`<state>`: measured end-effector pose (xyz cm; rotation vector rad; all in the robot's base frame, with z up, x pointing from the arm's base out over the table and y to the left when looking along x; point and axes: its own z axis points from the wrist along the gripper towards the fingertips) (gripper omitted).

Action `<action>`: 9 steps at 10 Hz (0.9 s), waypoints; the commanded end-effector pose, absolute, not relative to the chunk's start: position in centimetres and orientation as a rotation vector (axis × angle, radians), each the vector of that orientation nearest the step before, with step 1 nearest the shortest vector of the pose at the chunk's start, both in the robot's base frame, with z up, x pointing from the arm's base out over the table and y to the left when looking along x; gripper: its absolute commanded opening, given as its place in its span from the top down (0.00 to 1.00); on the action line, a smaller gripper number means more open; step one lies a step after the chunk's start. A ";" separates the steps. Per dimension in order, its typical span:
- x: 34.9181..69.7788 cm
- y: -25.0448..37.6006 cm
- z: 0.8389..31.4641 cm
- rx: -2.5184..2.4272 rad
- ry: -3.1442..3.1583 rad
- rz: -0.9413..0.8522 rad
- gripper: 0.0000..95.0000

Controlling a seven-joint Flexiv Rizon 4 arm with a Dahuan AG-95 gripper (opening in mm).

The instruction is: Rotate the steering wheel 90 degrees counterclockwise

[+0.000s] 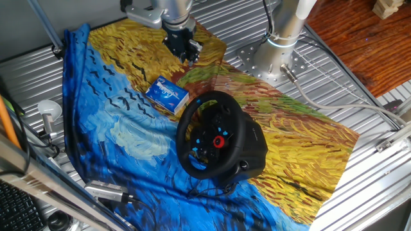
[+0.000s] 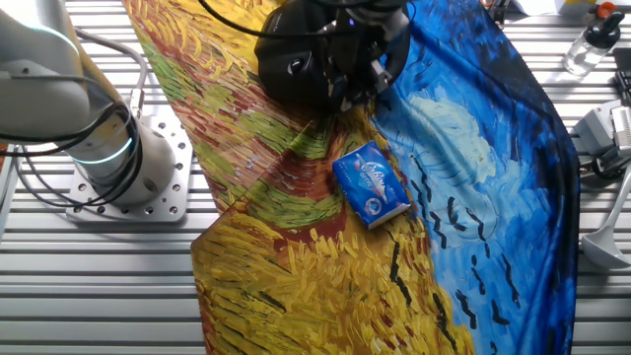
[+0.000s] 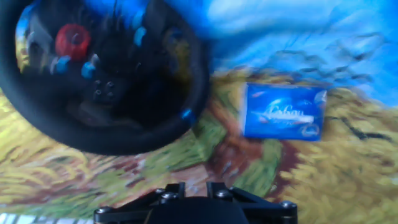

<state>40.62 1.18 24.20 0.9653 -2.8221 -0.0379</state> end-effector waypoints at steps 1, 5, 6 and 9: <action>40.3 1.1 24.3 0.970 -2.831 -0.036 0.80; 40.3 1.1 24.3 0.977 -2.842 -0.043 0.80; 40.3 1.1 24.4 0.977 -2.841 -0.038 0.80; 40.2 1.1 24.4 0.970 -2.849 -0.032 0.80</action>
